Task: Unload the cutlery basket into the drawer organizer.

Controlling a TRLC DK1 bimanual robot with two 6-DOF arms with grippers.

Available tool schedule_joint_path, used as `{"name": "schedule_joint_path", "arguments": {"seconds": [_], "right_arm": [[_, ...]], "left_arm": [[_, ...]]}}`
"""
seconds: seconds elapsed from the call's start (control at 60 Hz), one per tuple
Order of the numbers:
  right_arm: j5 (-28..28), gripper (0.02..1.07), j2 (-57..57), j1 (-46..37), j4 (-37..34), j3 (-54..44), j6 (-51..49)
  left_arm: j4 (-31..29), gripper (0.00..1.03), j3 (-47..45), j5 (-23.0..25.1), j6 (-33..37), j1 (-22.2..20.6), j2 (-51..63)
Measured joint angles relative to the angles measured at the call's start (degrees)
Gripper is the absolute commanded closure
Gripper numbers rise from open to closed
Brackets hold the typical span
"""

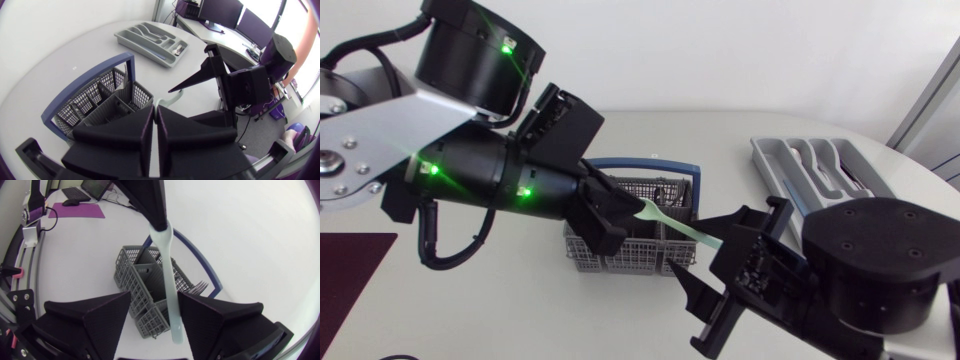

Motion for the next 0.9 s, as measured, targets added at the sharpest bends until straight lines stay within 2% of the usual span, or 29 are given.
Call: {"name": "schedule_joint_path", "arguments": {"seconds": [0.067, 0.167, 0.3, 0.383, 0.583, 0.9], "right_arm": [[1.5, 0.49, 1.7, 0.2, 1.8, 0.8, -0.5], [3.1, 0.55, 4.1, 0.2, 4.2, 2.1, -1.8], [4.3, 0.67, 7.2, 0.2, 6.3, 3.4, -2.9], [4.4, 0.80, 8.4, 0.4, 6.6, 3.7, -3.2], [4.6, 0.96, 9.9, 0.5, 7.2, 3.8, -4.0], [4.5, 1.01, 11.9, 0.5, 7.5, 4.3, -5.0]], "left_arm": [[-0.3, 1.00, 0.3, 0.3, -0.4, 0.2, 0.6], [-0.5, 1.00, 0.3, 1.0, -0.6, 0.3, 1.2], [-0.9, 1.00, 0.3, 1.9, -0.6, 0.9, 1.9], [-0.9, 1.00, 0.3, 2.8, -0.8, 1.9, 2.2], [-0.9, 1.00, 0.3, 4.7, -1.0, 3.8, 3.4], [-0.9, 1.00, 0.3, 6.5, -1.9, 4.5, 4.0]]}}
